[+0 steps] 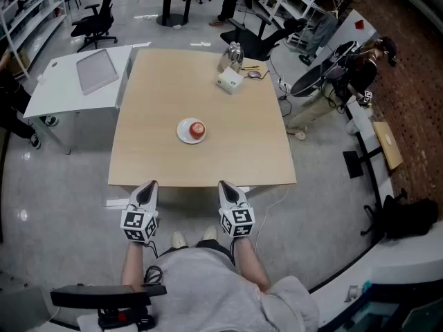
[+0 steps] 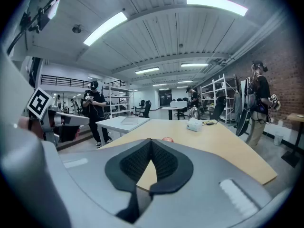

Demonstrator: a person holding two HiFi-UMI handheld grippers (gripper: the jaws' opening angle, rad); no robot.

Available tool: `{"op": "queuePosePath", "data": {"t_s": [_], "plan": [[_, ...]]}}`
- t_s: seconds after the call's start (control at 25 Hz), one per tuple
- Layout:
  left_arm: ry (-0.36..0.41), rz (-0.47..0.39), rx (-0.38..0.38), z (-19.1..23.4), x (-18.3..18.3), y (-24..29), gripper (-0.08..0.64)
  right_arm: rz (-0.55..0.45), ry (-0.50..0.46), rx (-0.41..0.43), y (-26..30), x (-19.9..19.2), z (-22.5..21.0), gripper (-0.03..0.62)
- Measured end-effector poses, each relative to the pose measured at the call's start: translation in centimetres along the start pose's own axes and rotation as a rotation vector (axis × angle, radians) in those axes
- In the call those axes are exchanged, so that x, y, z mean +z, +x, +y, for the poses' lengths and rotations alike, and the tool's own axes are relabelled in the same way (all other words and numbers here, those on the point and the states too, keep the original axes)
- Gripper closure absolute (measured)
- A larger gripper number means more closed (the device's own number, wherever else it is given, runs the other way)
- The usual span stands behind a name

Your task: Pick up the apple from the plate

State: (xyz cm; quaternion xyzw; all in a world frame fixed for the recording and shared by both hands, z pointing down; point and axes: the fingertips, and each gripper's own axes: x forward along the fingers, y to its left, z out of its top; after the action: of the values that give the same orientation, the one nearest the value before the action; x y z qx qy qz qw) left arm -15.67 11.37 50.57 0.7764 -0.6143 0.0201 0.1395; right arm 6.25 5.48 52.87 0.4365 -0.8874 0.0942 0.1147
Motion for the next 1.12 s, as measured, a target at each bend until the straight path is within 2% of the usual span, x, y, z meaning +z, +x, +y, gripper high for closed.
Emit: {"op": "queuePosePath", "data": {"t_s": [0.52,0.92,1.12], "plan": [[0.012,0.001,-0.004,0.9,0.3,-0.4,0.54,-0.039,0.037,-0.017,0.4,0.6,0.3,0.584],[0.018,-0.007,0.015,2.2,1.2,1.9,0.54,-0.022,-0.065,0.009,3.6,1.6,-0.5,0.584],[0.005,0.005,0.031,3.2,0.8,3.9,0.54,-0.014,-0.074,0.031,6.5,1.8,-1.6,0.584]]}}
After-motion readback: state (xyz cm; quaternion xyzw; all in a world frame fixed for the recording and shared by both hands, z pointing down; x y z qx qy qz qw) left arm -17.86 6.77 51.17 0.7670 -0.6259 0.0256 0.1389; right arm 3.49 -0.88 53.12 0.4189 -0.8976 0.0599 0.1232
